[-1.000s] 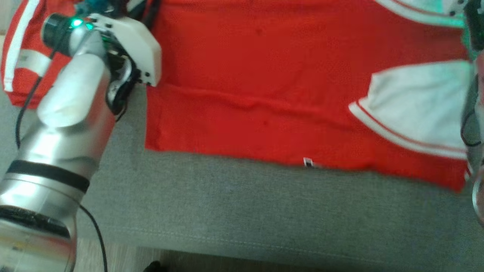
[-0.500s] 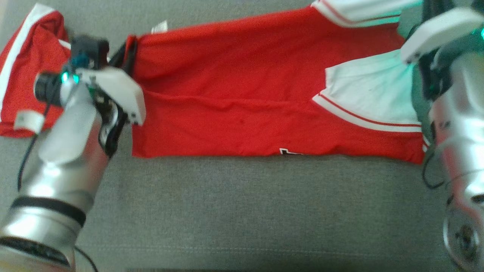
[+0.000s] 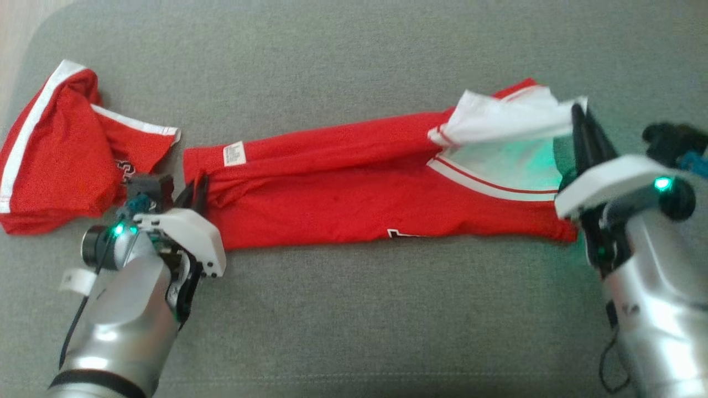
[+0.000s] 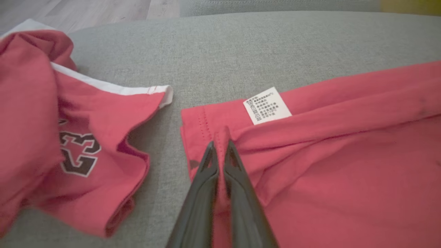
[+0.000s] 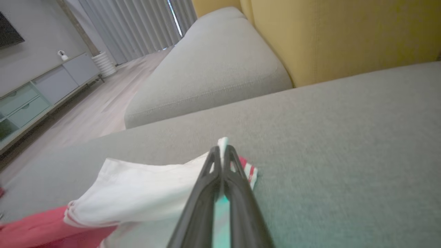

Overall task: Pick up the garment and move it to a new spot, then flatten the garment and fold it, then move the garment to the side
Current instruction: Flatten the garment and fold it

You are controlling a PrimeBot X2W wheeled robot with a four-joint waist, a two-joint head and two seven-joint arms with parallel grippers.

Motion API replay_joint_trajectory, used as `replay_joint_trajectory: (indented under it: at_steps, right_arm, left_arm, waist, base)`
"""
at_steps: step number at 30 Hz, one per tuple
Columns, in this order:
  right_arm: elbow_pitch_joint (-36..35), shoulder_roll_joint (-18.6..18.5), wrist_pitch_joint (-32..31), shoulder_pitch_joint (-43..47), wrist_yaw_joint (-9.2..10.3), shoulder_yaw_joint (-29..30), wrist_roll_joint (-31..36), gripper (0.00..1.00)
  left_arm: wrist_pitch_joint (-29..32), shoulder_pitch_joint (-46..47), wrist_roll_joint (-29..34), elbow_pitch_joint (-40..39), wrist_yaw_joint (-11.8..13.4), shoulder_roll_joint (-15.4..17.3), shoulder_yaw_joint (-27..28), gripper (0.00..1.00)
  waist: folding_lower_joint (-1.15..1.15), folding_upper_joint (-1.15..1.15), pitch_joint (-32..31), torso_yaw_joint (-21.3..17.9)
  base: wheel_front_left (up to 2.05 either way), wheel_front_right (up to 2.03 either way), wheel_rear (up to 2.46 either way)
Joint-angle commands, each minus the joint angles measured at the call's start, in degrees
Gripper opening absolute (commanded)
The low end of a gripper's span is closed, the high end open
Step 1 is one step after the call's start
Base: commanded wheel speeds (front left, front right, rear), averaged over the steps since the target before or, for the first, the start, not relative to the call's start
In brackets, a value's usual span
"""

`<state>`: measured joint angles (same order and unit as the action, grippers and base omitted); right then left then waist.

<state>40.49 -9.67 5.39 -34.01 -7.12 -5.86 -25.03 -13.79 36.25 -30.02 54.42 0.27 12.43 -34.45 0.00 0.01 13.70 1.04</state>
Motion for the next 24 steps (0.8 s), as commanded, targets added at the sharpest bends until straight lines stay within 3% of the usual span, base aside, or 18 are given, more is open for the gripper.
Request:
replay_joint_trajectory:
  at_steps: [1,10,11,12,13,14,15,20,24]
  right_arm:
    - [-3.2,-0.4,-0.5,1.0,-0.36,-1.2,-0.7,0.00]
    - [-9.1,1.4,-4.3,10.7,-0.36,1.3,-0.4,0.00]
    - [-9.2,1.5,-4.5,11.2,-0.36,1.5,0.0,0.00]
    - [-9.3,1.7,-4.9,11.6,-0.36,1.8,0.3,0.00]
    - [-9.2,2.0,-5.3,12.0,-0.36,2.3,0.6,0.26]
    - [-9.3,2.2,-5.4,12.2,-0.36,2.8,1.1,0.82]
    - [-9.4,2.4,-5.5,12.3,-0.36,3.0,1.7,1.00]
    - [-10.6,3.4,-4.9,12.7,-0.36,4.8,3.3,1.00]
    - [-10.9,4.1,-4.3,12.6,-0.36,6.4,4.7,1.00]
  left_arm:
    - [-0.8,0.9,-0.8,-1.0,0.8,1.9,2.5,0.00]
    - [-1.2,-3.8,0.9,-5.2,3.4,1.7,4.4,0.00]
    - [-1.2,-4.3,1.2,-5.9,3.7,1.7,4.7,0.07]
    - [-1.2,-4.8,1.6,-6.6,4.2,1.7,5.0,0.33]
    - [-1.2,-5.5,2.0,-7.3,4.6,1.6,5.3,0.71]
    - [-1.2,-6.2,2.3,-8.2,5.2,1.6,5.9,1.00]
    - [-1.2,-6.9,2.7,-9.3,5.9,1.5,6.6,1.00]
    - [-1.2,-12.3,5.9,-17.7,9.8,0.7,10.8,1.00]
    - [-1.2,-16.5,8.0,-23.7,11.3,-1.0,14.5,1.00]
  waist:
    - [0.00,-0.01,-0.5,-0.4]
    - [0.00,-0.01,-1.6,-0.6]
    - [0.00,-0.01,-1.6,-0.5]
    - [0.00,-0.01,-1.7,-0.5]
    - [0.00,-0.01,-1.8,-0.5]
    - [0.00,-0.01,-1.9,-0.5]
    - [0.00,-0.01,-1.9,-0.5]
    - [0.00,-0.01,-2.2,0.4]
    - [0.00,-0.01,-2.3,1.9]
  base:
    - [0.00,0.00,0.00]
    - [0.00,0.00,0.00]
    - [0.00,0.00,0.00]
    - [0.00,0.00,0.00]
    - [0.00,0.00,0.00]
    - [0.00,0.00,0.00]
    - [0.00,0.00,0.00]
    - [0.00,0.00,0.00]
    - [0.00,0.00,0.00]
